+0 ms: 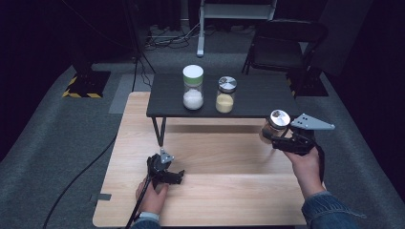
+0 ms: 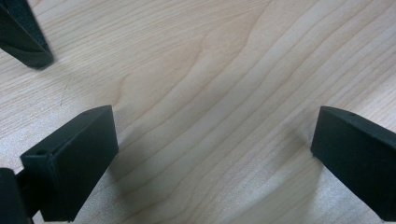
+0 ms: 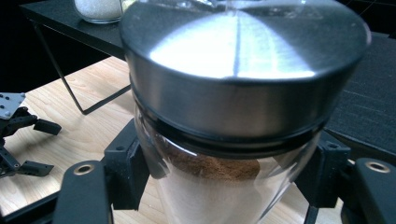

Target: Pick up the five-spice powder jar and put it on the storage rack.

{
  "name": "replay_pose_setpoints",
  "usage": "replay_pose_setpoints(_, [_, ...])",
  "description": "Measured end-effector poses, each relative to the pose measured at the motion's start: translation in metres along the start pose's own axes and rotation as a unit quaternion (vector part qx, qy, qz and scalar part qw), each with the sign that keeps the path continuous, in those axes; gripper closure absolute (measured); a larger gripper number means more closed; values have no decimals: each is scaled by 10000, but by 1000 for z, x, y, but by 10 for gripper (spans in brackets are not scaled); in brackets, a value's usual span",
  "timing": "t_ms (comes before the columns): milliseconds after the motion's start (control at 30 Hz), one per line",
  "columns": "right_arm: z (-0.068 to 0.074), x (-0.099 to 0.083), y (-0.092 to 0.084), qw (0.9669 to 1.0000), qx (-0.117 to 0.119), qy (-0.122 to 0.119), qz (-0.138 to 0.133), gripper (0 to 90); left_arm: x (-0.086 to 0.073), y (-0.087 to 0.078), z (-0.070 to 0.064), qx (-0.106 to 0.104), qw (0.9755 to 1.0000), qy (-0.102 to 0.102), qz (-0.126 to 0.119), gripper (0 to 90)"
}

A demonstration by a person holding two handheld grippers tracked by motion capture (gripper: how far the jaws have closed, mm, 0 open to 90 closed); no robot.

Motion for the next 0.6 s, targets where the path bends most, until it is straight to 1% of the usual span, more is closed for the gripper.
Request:
replay_pose_setpoints(333, [-2,8,0,10000,-31,-27,32,305,0,0,0,6,10000,-11,9,4])
replay_pose_setpoints(600, [-4,25,2,9999,-15,-113,103,305,0,0,0,7,10000,-11,9,4])
Point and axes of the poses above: each handheld gripper's, and its own axes: y roughly forward along the jaws, x roughly out of its top, z roughly to its left, the point moved 6 cm from there along y, roughly forward along the jaws, and after that the axes turned 15 degrees about x, right-handed, at the moved point
